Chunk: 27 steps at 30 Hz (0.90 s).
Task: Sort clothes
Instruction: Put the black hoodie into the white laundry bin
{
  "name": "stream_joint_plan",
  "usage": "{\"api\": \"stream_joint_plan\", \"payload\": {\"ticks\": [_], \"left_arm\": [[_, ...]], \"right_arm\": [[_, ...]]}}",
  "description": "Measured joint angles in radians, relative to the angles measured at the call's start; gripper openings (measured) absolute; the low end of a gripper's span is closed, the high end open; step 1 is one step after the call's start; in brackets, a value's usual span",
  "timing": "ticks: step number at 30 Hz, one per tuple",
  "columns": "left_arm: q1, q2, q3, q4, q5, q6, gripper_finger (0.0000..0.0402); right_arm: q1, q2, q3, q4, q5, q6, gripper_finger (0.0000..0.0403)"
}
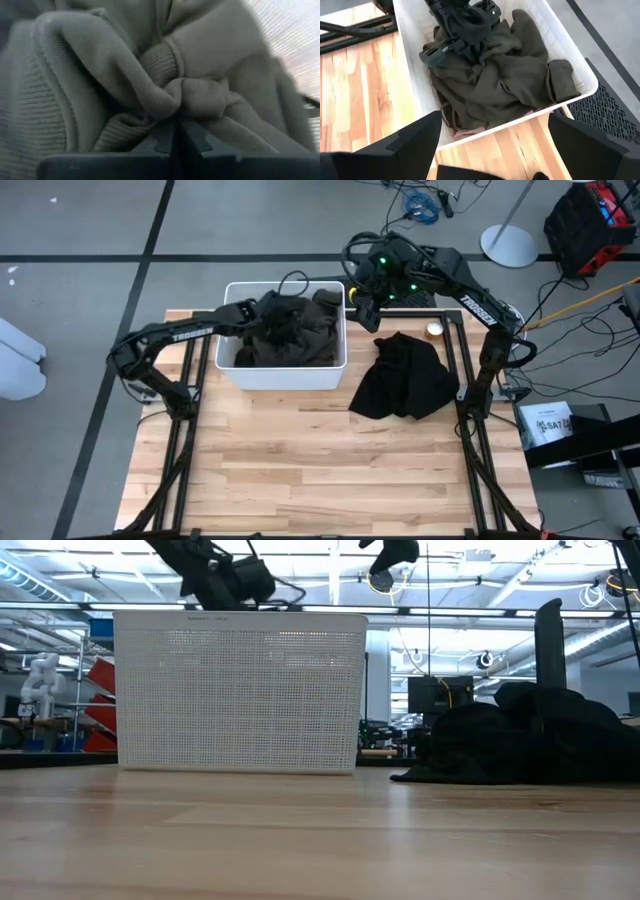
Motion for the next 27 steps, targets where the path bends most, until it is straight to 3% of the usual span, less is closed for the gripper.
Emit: {"api": "stream_joint_plan", "payload": {"ticks": [4, 13, 19, 27], "left_arm": [[0.009, 0.051, 0.001, -0.026, -0.001, 0.008, 0.0008], [0.01, 0.057, 0.01, -0.062, -0.047, 0.06, 0.0058], [0.011, -0.028, 0.101, -0.227, -0.11, 0.08, 0.0103], [0.003, -0.229, 0.198, -0.343, -0.2, 0.054, 0.017]], "right_arm": [[-0.001, -0.001, 0.0, -0.035, 0.0, -0.001, 0.0352], [-0.001, -0.003, -0.001, -0.142, 0.098, 0.027, 0.0352], [-0.001, -0.003, -0.001, -0.148, 0.094, 0.035, 0.0352], [0.014, -0.006, -0.001, -0.187, 0.095, 0.079, 0.0352]]}}
